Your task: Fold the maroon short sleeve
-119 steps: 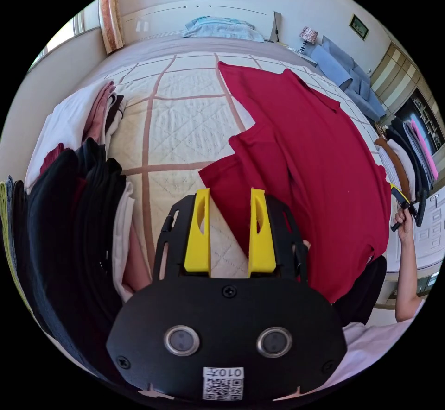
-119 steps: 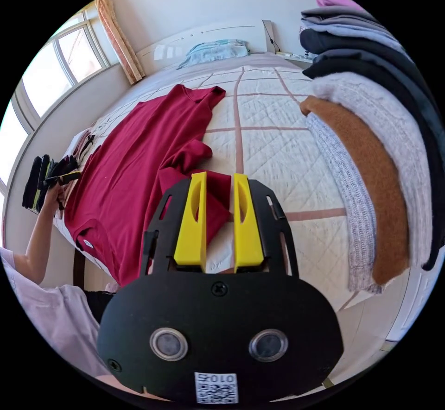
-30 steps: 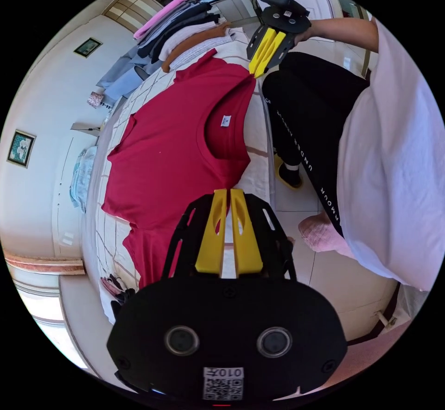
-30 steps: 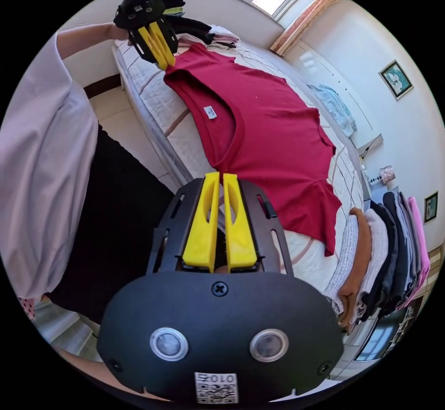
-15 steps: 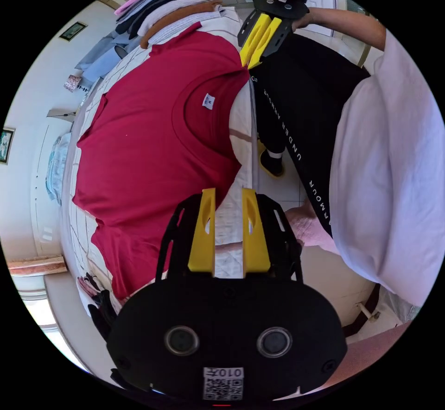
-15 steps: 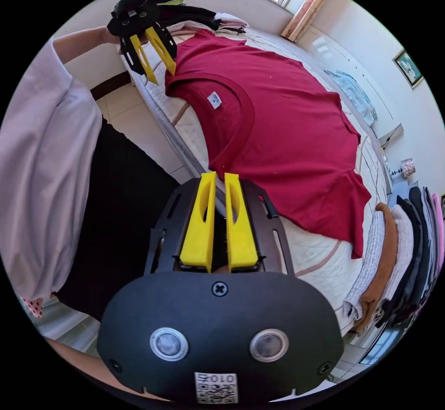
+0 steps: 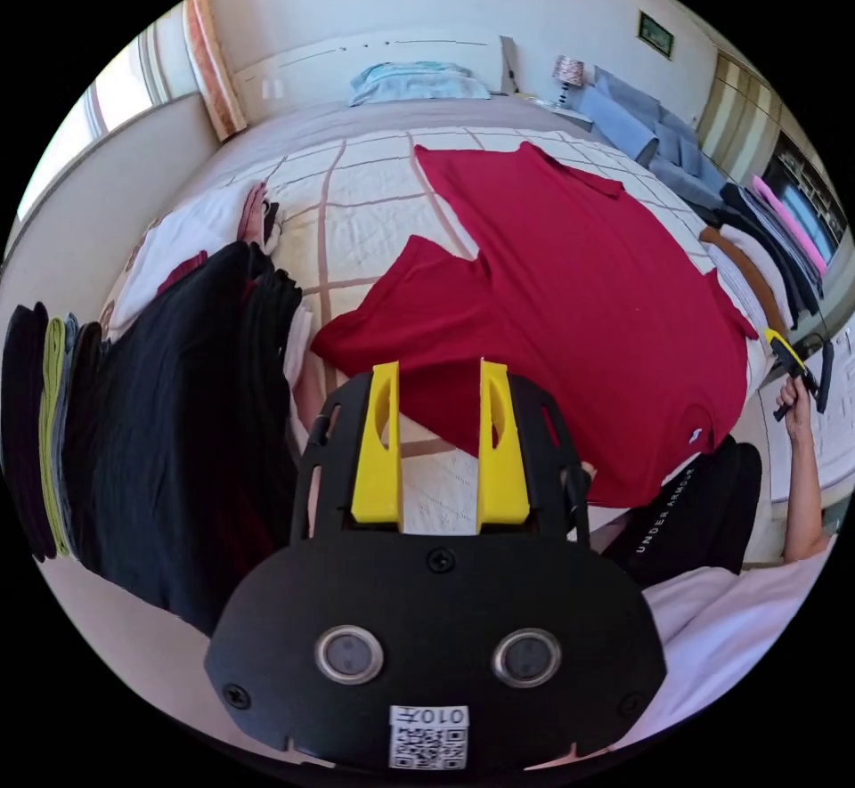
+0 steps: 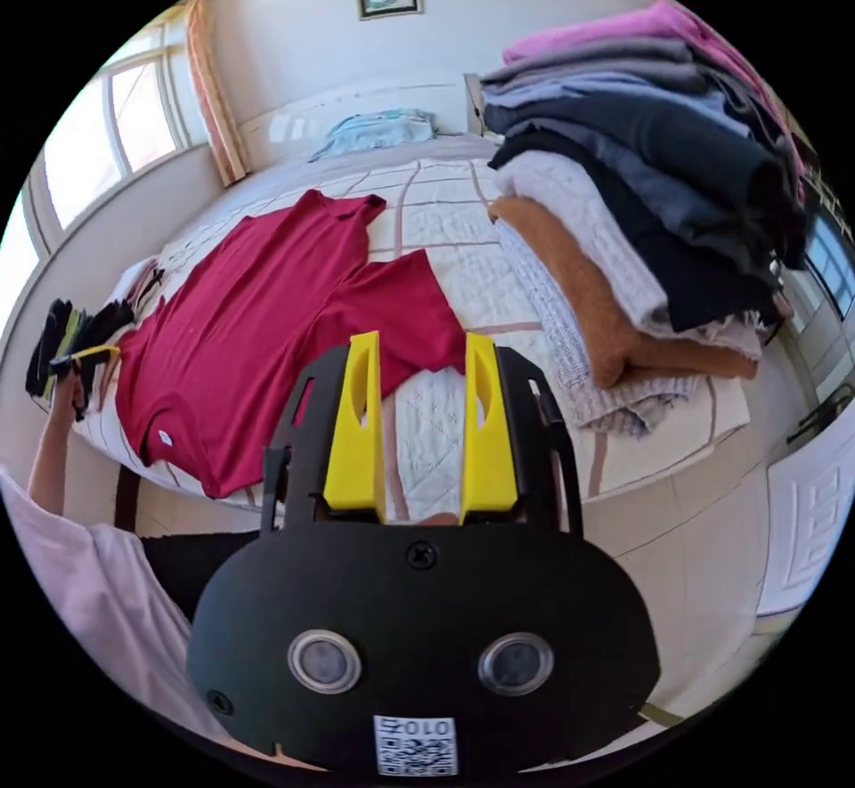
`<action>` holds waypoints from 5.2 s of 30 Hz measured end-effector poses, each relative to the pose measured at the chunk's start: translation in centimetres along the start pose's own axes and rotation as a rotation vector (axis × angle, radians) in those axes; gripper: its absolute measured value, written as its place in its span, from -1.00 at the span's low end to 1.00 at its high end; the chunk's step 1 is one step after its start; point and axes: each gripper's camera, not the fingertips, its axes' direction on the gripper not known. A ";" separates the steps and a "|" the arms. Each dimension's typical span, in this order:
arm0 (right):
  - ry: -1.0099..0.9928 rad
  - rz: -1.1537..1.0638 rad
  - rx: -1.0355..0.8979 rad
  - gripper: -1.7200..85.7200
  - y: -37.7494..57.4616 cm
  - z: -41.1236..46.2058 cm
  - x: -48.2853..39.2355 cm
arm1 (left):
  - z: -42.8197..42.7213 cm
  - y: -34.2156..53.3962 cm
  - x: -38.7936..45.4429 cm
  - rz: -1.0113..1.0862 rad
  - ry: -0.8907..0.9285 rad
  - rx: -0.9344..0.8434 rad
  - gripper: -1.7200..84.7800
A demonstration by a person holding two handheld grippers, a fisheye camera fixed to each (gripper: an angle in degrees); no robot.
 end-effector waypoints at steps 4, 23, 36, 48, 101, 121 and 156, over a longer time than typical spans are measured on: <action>-0.036 0.167 -0.046 -0.74 -0.2 2.6 2.6 | 1.9 0.0 -0.3 -0.031 -0.005 -0.051 -0.72; 0.503 -0.065 0.019 -0.79 -3.5 1.6 -3.5 | -3.7 2.0 1.0 0.066 -0.262 0.067 -0.93; 0.085 -0.755 0.081 -0.76 -23.7 13.2 -21.6 | 5.0 -12.1 -2.1 0.142 -0.109 0.026 -0.94; -0.047 -1.057 -0.090 -0.77 -32.3 28.1 -25.8 | 9.0 -36.2 -8.8 0.041 0.186 0.142 -0.76; -0.079 -0.296 -0.314 -0.78 -9.2 10.8 -15.4 | 6.8 -9.3 7.9 0.320 0.087 -0.047 -0.89; 0.003 0.361 -0.026 -0.67 -2.8 3.3 4.5 | 0.9 -4.3 10.8 0.337 0.636 0.132 -0.93; -0.183 -0.463 -0.017 -0.71 2.7 0.3 -22.3 | 8.7 -11.9 17.2 0.439 0.736 -0.036 -0.80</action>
